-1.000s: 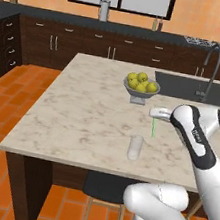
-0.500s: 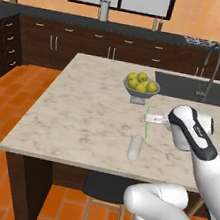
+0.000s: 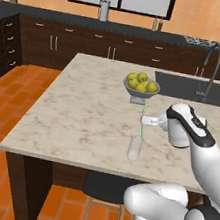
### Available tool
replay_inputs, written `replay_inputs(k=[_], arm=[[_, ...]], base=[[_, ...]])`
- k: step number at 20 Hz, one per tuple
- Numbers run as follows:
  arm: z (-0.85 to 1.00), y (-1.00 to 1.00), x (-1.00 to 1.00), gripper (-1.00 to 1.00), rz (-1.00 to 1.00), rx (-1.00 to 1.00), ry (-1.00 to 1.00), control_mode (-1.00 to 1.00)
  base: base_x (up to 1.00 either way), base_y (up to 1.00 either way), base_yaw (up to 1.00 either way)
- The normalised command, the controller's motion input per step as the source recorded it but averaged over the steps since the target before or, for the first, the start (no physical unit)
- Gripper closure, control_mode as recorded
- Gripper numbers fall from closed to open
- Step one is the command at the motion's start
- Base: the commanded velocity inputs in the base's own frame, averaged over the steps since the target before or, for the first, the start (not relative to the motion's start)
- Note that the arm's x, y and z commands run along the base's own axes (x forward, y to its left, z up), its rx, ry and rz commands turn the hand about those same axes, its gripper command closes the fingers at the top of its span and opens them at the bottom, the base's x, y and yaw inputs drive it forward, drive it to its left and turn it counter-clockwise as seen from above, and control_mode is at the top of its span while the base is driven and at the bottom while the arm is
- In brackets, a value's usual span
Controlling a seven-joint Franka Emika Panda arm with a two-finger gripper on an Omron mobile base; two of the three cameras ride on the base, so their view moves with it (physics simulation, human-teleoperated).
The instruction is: Take a straw from the drawer in front and place it inside the glass cup on the dining counter.
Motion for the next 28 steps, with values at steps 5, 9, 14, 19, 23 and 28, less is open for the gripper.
replay_inputs(k=[5,9,14,19,23,28], arm=[[-0.14,0.04,0.24,1.00,0.05,0.00,0.00,-1.00],[-0.10,0.00,0.28,1.00,0.03,0.00,-0.02,-1.00],[-0.12,0.00,0.22,1.00,0.04,0.00,0.00,-1.00],[-0.19,-0.01,0.17,1.00,0.03,0.00,0.00,-1.00],[-0.18,-0.05,0.13,1.00,0.04,0.01,0.00,-1.00],[-0.11,-0.03,0.01,1.00,0.05,0.02,-0.02,-1.00]], base=[[0.00,0.00,0.00],[0.00,0.00,0.00],[0.00,0.00,0.00],[0.00,0.00,0.00],[0.00,0.00,0.00],[0.00,0.00,0.00]])
